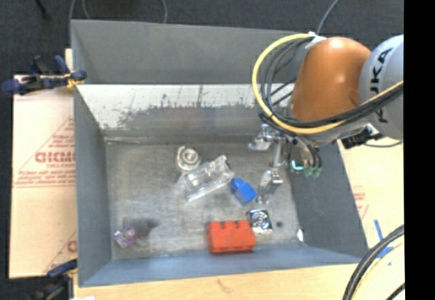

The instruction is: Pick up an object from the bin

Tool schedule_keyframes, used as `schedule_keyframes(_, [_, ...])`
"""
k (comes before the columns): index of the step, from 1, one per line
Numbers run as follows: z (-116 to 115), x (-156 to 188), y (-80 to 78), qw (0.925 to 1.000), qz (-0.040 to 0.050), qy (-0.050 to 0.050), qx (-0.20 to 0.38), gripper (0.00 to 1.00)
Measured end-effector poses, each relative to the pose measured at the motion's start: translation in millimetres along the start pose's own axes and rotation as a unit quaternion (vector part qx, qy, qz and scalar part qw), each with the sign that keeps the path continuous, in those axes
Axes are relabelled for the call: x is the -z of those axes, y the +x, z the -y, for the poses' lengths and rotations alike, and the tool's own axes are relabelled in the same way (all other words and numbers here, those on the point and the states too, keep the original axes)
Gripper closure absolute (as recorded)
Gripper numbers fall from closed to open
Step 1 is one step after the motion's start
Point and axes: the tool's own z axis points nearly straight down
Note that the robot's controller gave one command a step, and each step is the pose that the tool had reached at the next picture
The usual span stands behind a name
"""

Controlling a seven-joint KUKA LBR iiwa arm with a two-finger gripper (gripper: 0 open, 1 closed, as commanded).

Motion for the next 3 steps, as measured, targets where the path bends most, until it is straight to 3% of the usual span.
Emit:
schedule_keyframes(1, [-14.1,-119.3,-18.2,0.9987,0.0022,-0.001,-0.052,0.0])
schedule_keyframes(2, [-13.3,-115.7,-19.2,0.9987,0.0042,0.0,-0.05,1.0])
schedule_keyframes(3, [-13.1,-115.7,-19.2,0.9987,0.0042,0.0,-0.05,0.0])
